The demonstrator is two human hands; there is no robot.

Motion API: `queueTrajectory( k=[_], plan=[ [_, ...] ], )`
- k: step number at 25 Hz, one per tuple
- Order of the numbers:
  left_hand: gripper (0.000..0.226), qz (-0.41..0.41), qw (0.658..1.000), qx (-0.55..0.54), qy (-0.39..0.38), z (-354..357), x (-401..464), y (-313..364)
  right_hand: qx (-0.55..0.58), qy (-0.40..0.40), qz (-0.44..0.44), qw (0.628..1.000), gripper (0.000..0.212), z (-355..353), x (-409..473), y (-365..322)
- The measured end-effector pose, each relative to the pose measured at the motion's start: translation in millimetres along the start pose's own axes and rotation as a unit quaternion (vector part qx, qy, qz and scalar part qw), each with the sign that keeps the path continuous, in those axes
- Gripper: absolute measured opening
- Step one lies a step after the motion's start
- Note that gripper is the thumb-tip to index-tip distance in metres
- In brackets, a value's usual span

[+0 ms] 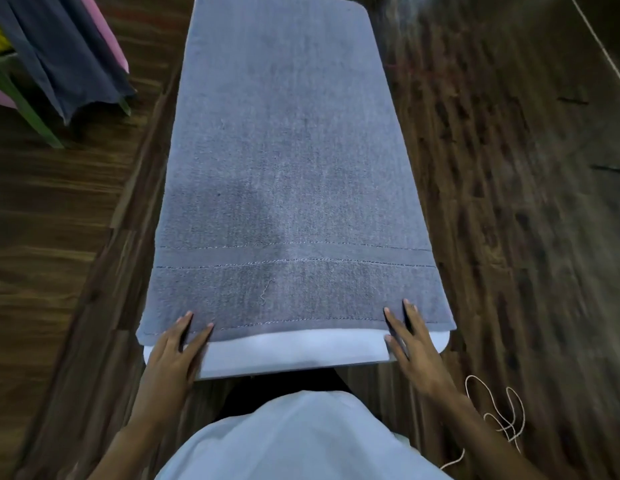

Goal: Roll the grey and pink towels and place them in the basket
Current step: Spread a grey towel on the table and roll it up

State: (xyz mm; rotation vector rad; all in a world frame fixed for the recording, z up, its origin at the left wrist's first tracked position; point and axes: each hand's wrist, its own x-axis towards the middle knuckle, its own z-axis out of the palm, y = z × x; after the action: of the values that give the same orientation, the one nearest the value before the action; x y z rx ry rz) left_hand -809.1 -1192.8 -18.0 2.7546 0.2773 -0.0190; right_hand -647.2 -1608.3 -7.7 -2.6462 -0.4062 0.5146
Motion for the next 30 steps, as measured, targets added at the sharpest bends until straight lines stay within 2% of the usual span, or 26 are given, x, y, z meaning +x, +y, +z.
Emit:
queueTrajectory(
  k=[1,2,4,5,6,8,11,13,16,18,22,24,28,30],
  plan=[
    [0.066,-0.033,0.999,-0.022,-0.013,-4,-4,1,0.010,0.006,-0.005,1.000,0.049,-2,-2,7],
    [0.061,-0.079,0.996,-0.048,-0.017,-7,-8,-1,0.020,0.016,0.000,1.000,0.048,-6,-3,16],
    [0.050,-0.124,0.990,-0.067,-0.020,-16,-14,-2,0.028,0.038,0.067,0.997,0.044,-19,-2,31],
    [0.058,-0.112,0.993,-0.046,-0.004,-19,-11,-1,0.007,0.048,0.088,0.995,0.044,-24,1,38],
    [0.067,-0.088,0.996,-0.024,0.005,-20,-10,-4,-0.025,0.052,0.074,0.996,0.044,-27,3,45],
    [0.070,-0.069,0.997,0.019,0.001,-19,-8,-9,-0.053,0.070,0.009,0.996,0.040,-28,6,53],
    [0.054,-0.091,0.995,0.038,0.009,-22,3,-5,-0.021,0.062,0.000,0.998,0.030,-36,4,44],
    [0.046,-0.089,0.995,0.037,0.010,-23,9,-3,-0.015,0.073,-0.016,0.997,0.033,-39,5,45],
    [0.031,-0.072,0.997,0.014,0.029,-27,10,-3,-0.019,0.031,-0.003,0.999,0.034,-44,8,50],
    [0.033,-0.059,0.998,0.009,0.035,-28,9,-4,-0.030,0.016,0.013,0.999,0.041,-46,6,56],
    [0.018,-0.065,0.997,0.015,0.029,-28,15,-13,-0.141,0.032,-0.107,0.984,0.068,-58,2,67],
    [0.019,-0.069,0.997,0.010,0.019,-30,18,-14,-0.184,0.023,-0.133,0.974,0.076,-63,6,67],
    [0.017,-0.088,0.996,-0.004,0.003,-37,20,-13,-0.250,0.009,-0.139,0.958,0.055,-64,23,61],
    [0.016,-0.098,0.995,-0.015,-0.022,-42,23,-15,-0.238,-0.012,-0.121,0.964,0.048,-65,33,64]
  ],
)
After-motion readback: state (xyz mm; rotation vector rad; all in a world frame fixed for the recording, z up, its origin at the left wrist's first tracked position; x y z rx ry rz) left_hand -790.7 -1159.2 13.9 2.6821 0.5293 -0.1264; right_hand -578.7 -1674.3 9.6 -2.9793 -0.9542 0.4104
